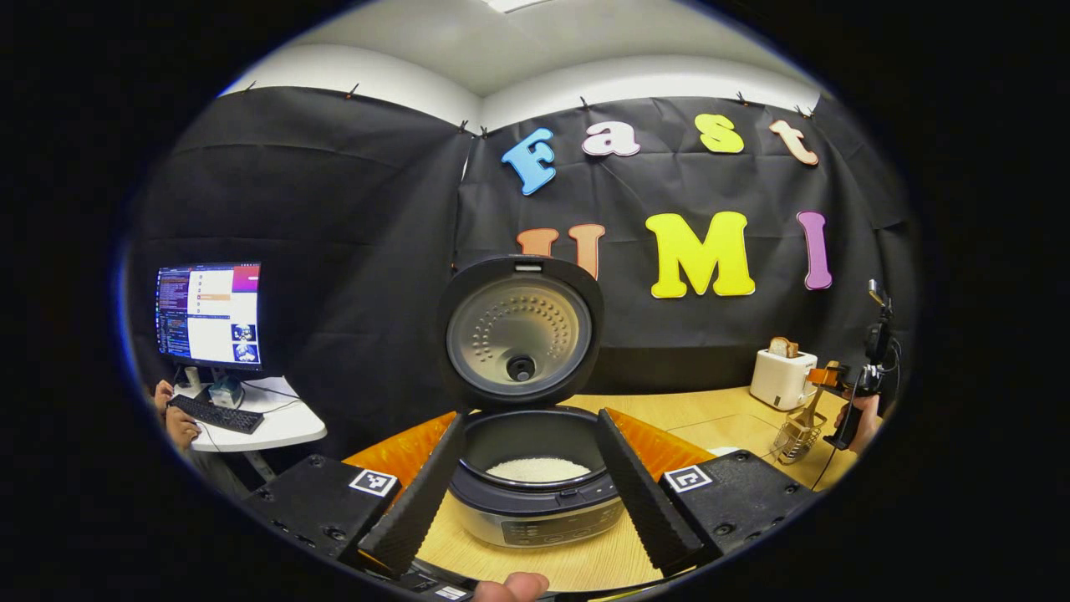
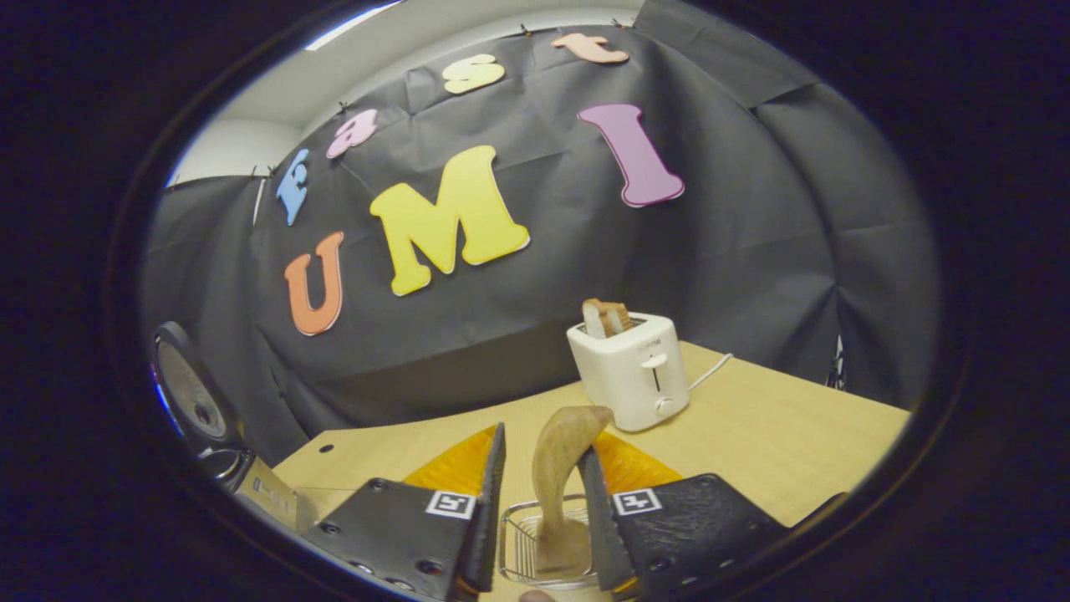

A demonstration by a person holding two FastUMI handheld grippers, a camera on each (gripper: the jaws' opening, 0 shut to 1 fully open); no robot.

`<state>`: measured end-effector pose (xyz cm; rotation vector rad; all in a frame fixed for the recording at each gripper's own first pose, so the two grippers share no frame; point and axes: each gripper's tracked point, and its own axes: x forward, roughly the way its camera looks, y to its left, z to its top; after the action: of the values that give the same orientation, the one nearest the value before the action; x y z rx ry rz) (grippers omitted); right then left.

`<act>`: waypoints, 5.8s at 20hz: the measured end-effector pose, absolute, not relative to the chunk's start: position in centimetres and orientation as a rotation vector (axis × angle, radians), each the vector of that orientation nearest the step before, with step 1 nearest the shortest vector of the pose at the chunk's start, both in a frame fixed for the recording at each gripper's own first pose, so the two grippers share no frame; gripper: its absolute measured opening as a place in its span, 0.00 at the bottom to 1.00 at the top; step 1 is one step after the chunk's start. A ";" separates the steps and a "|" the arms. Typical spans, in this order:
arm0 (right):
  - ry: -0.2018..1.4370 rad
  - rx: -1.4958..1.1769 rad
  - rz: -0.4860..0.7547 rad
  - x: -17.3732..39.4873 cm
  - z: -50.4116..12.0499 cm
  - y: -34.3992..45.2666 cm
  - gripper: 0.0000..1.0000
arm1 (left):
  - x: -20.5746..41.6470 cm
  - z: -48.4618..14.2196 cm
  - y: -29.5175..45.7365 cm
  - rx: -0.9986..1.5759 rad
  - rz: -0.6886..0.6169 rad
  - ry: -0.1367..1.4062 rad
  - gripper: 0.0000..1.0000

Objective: Close the left gripper, press the button to open the rice cooker; take a wooden spoon from the chopstick holder with the right hand, scoop a spoonful of rice and pour it into the rice cooker, then put the wooden spoon back into the chopstick holder.

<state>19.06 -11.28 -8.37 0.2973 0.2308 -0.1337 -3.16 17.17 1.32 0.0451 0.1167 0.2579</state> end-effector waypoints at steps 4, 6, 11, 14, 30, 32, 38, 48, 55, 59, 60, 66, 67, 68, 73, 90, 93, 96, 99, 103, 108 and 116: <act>0.197 0.256 -0.195 18.2 -7.6 -13.4 0.73 | -3.2 1.8 17.1 0.049 0.256 0.107 1.00; 0.184 0.236 -0.227 18.0 -7.2 -14.7 0.90 | -3.3 1.8 16.9 0.047 0.254 0.104 1.00; 0.119 0.184 -0.246 17.3 -4.6 -16.2 0.94 | -3.5 2.4 16.7 0.053 0.253 0.087 1.00; 0.072 0.143 -0.249 16.5 -2.3 -16.0 0.95 | -3.7 2.7 16.8 0.049 0.261 0.074 1.00; -0.005 -0.100 0.086 7.9 2.4 -5.4 0.96 | -1.4 11.0 16.0 0.069 0.335 0.023 0.99; 0.003 -0.078 0.104 6.8 1.8 -5.6 0.95 | 0.6 12.6 15.5 0.087 0.305 0.037 0.99; 0.014 -0.061 0.068 4.8 0.1 -8.7 0.95 | 5.9 16.1 15.8 0.101 0.301 0.074 0.99; 0.024 -0.007 0.037 4.4 -0.5 -11.4 0.94 | 15.4 19.0 19.5 0.147 0.358 0.213 0.99; -0.006 0.074 -0.021 3.9 0.2 -13.3 0.95 | 19.3 14.3 22.8 0.042 0.392 0.404 0.99; -0.057 0.096 -0.034 3.6 1.5 -13.3 1.00 | 19.6 12.7 24.0 0.019 0.420 0.469 0.99; -0.064 0.095 -0.034 3.7 1.6 -13.1 0.96 | 19.6 12.6 24.1 0.021 0.419 0.471 0.99; -0.009 0.093 0.016 3.6 0.0 -11.0 0.96 | 18.6 12.1 23.5 0.017 0.408 0.480 0.99; -0.008 0.091 0.018 3.5 0.1 -11.0 0.96 | 18.3 12.1 23.3 0.017 0.403 0.480 0.99; -0.007 0.091 0.017 3.4 0.0 -11.0 0.96 | 17.8 12.0 23.1 0.017 0.398 0.480 0.99; -0.016 0.113 0.028 2.8 0.4 -10.8 0.96 | 15.2 11.1 21.7 0.005 0.388 0.466 0.99; -0.034 0.092 0.048 1.2 -0.2 -9.6 0.92 | 4.0 0.9 15.9 0.006 0.347 0.383 0.99; -0.003 0.095 0.041 1.8 -1.2 -9.8 0.96 | 3.1 -0.8 15.6 0.013 0.351 0.344 0.99; 0.001 0.094 0.039 1.9 -1.5 -9.7 0.96 | 2.3 -2.5 15.4 0.022 0.354 0.343 0.99; 0.009 0.089 0.037 2.0 -2.3 -9.5 0.92 | 1.9 -3.3 15.4 0.029 0.366 0.321 0.99; 0.042 0.083 0.045 2.1 -3.8 -9.5 1.00 | 1.5 -4.7 15.3 0.049 0.378 0.304 0.99; 0.032 0.085 0.046 2.2 -4.0 -9.5 0.96 | 1.6 -4.4 15.4 0.086 0.381 0.227 0.99; 0.054 0.090 0.048 2.9 -5.6 -9.4 0.96 | 1.4 -5.1 15.5 0.081 0.382 0.226 1.00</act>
<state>2.90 -9.44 -5.63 0.0898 0.0541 0.0479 1.41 15.46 -5.06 0.0807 0.2255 0.3818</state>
